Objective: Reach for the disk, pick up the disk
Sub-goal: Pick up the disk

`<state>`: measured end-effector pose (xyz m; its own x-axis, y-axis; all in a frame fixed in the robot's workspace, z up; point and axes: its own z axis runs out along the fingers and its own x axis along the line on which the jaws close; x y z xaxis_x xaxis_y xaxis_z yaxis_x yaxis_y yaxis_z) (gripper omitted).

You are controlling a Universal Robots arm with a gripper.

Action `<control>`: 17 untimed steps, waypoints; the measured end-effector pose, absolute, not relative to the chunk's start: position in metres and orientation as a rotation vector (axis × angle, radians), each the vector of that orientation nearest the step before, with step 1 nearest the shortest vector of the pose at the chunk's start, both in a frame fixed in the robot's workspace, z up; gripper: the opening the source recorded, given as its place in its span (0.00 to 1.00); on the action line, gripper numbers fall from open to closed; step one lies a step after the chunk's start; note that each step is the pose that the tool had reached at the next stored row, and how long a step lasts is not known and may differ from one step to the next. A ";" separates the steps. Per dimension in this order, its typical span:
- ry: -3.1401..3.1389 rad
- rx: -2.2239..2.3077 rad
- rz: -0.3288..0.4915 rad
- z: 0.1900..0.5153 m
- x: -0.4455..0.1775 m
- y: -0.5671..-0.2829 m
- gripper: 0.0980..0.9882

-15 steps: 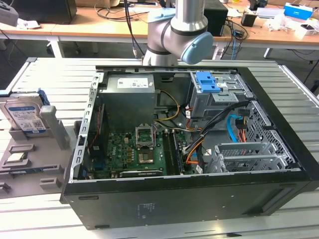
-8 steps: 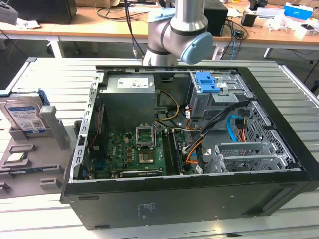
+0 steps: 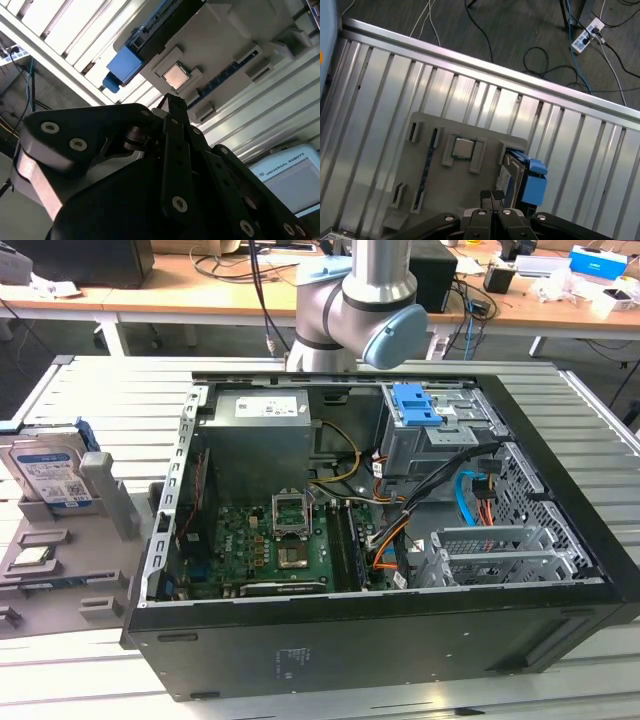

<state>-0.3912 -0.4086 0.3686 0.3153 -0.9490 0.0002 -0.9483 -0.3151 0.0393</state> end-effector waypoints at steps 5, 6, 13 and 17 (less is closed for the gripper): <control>-1.731 2.582 -0.034 0.369 -0.391 -0.409 0.01; -1.716 2.592 -0.033 0.369 -0.391 -0.409 0.01; -1.596 2.666 -0.031 0.369 -0.391 -0.409 0.01; -1.524 2.708 -0.030 0.369 -0.391 -0.409 0.01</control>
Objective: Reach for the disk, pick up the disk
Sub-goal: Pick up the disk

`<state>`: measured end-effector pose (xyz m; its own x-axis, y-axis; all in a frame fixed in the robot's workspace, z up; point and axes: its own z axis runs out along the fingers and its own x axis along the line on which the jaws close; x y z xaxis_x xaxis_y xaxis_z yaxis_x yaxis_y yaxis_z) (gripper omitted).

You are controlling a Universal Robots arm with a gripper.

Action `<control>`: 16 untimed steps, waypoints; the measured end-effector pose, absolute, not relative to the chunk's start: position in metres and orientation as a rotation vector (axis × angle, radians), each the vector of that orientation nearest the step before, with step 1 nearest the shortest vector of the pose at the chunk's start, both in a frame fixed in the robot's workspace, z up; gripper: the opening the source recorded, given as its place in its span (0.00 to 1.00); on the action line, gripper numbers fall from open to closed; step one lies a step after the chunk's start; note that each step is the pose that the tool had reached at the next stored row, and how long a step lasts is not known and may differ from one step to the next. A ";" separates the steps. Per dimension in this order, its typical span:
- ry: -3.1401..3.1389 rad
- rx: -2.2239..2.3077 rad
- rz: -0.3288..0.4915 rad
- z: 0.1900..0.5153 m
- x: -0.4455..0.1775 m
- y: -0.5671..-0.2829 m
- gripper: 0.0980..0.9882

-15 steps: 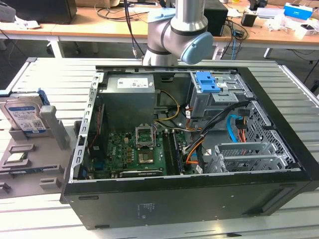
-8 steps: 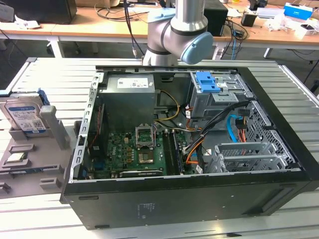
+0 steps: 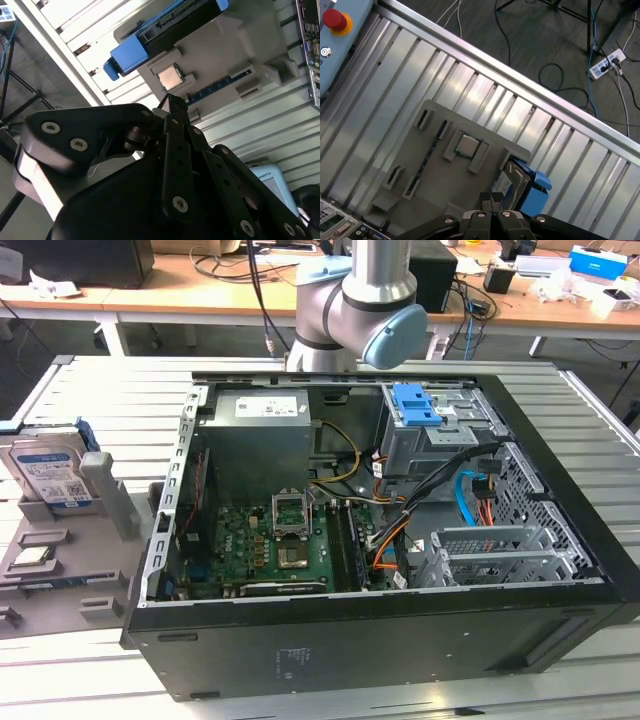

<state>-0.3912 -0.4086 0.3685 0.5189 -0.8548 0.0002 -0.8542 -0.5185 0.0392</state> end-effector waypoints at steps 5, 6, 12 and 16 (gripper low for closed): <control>-1.439 2.753 -0.028 0.369 -0.391 -0.409 0.01; -1.426 2.760 -0.028 0.369 -0.391 -0.409 0.01; -1.343 2.801 -0.026 0.369 -0.391 -0.409 0.01; -1.280 2.830 -0.025 0.369 -0.391 -0.409 0.01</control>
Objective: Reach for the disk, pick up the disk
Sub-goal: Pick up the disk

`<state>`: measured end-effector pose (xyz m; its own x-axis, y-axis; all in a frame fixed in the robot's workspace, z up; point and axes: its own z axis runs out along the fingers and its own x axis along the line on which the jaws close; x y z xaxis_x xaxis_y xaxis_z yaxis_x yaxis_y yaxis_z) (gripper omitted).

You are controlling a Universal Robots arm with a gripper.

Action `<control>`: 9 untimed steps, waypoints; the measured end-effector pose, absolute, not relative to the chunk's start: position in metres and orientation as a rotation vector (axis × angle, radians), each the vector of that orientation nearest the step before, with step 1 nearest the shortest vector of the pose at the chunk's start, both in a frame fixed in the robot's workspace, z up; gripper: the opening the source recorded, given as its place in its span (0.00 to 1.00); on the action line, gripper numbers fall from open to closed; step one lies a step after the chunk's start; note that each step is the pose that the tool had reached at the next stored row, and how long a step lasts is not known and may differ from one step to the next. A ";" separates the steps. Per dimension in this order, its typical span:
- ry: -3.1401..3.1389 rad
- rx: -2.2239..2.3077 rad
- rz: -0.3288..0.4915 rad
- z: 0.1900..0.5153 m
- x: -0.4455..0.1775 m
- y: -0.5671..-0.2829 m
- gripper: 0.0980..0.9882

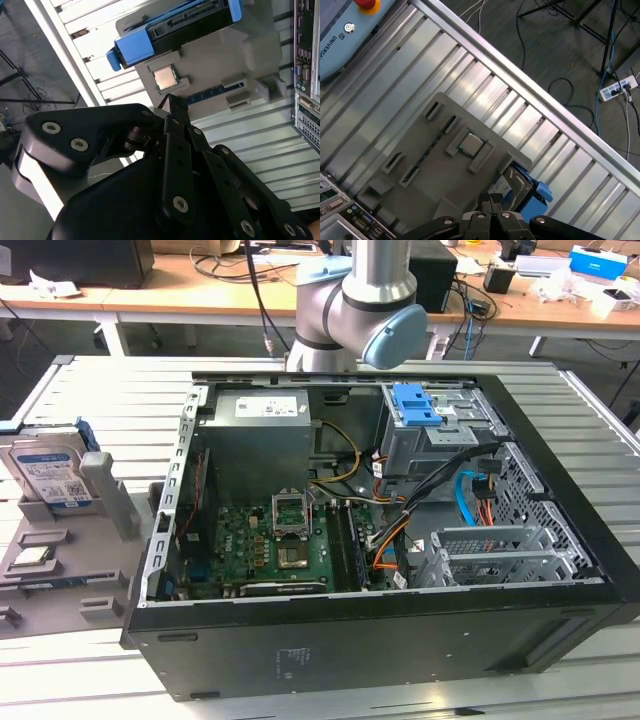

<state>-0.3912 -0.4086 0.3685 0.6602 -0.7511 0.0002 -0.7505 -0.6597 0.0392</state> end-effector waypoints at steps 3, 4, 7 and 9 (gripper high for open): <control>-1.241 2.847 -0.024 0.369 -0.391 -0.409 0.01; -1.230 2.852 -0.024 0.369 -0.391 -0.409 0.01; -1.189 2.869 -0.023 0.369 -0.391 -0.409 0.01; -1.161 2.880 -0.022 0.368 -0.391 -0.409 0.01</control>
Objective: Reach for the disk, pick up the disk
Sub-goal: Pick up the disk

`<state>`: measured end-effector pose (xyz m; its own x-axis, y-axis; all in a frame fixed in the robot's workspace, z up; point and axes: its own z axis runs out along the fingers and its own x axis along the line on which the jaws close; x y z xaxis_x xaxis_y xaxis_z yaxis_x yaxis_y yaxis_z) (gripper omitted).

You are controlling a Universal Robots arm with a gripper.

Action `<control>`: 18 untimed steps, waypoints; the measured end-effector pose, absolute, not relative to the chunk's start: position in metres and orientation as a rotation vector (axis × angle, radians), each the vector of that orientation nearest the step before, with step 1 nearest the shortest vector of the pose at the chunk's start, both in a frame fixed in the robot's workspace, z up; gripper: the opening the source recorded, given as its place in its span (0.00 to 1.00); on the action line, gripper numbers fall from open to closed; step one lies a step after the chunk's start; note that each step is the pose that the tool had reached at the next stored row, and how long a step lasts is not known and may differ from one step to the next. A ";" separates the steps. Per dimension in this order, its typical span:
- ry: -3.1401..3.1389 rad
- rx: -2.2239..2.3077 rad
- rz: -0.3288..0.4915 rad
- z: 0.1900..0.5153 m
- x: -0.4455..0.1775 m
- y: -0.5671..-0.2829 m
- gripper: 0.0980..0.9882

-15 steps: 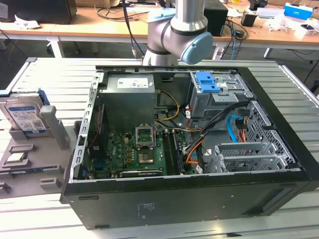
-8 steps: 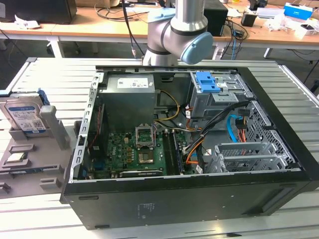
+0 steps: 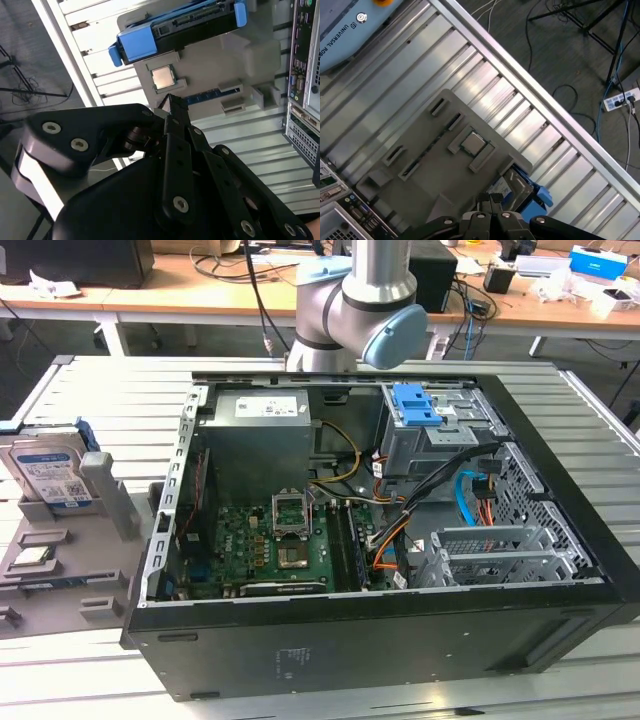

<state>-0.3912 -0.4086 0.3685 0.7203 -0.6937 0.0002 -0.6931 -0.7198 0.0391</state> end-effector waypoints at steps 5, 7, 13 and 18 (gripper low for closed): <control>-1.103 2.902 -0.021 0.369 -0.391 -0.409 0.01; -1.103 2.902 -0.021 0.369 -0.391 -0.409 0.01; -1.232 2.850 -0.024 0.369 -0.391 -0.409 0.01; -1.342 2.799 -0.025 0.368 -0.391 -0.409 0.01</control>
